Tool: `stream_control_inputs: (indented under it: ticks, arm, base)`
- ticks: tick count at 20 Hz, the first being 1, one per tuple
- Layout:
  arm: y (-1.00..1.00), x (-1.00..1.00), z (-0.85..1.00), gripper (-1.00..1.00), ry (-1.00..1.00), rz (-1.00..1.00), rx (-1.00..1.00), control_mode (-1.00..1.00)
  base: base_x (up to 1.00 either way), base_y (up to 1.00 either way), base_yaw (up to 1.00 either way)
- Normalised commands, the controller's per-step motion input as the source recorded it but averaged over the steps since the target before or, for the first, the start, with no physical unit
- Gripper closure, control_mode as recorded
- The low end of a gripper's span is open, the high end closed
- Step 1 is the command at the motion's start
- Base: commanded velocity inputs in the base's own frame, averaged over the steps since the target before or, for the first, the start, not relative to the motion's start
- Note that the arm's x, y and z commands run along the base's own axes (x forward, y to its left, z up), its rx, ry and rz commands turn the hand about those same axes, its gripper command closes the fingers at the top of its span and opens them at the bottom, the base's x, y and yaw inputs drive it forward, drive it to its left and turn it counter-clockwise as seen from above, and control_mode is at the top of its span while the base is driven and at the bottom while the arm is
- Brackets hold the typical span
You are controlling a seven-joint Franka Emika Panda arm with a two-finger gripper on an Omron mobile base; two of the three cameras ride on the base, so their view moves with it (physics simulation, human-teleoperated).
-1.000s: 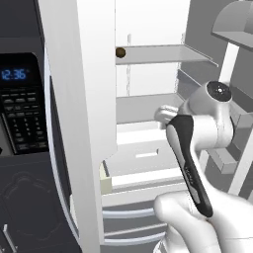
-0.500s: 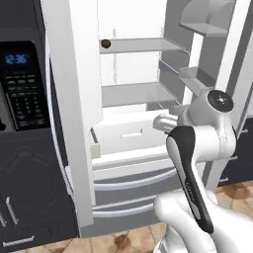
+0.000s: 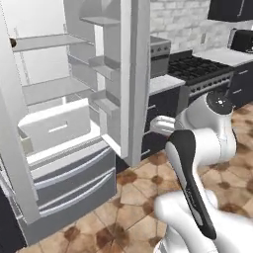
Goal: Pick the kiwi and tangerine from the fridge and place them inside the tupperware on the counter.
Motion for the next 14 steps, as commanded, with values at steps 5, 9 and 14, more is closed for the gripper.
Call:
stream_control_inputs:
  ticks: [5, 9, 14]
  arm:
    - [0.00, 0.00, 0.00, 1.00, 0.00, 0.00, 0.00, 1.00]
    - [0.00, 0.00, 0.00, 1.00, 0.00, 0.00, 0.00, 1.00]
    - [0.00, 0.00, 0.00, 1.00, 0.00, 0.00, 0.00, 1.00]
  base:
    - [0.14, -0.43, -0.94]
    - [0.53, -0.43, -0.39]
    - [0.71, -0.48, 0.01]
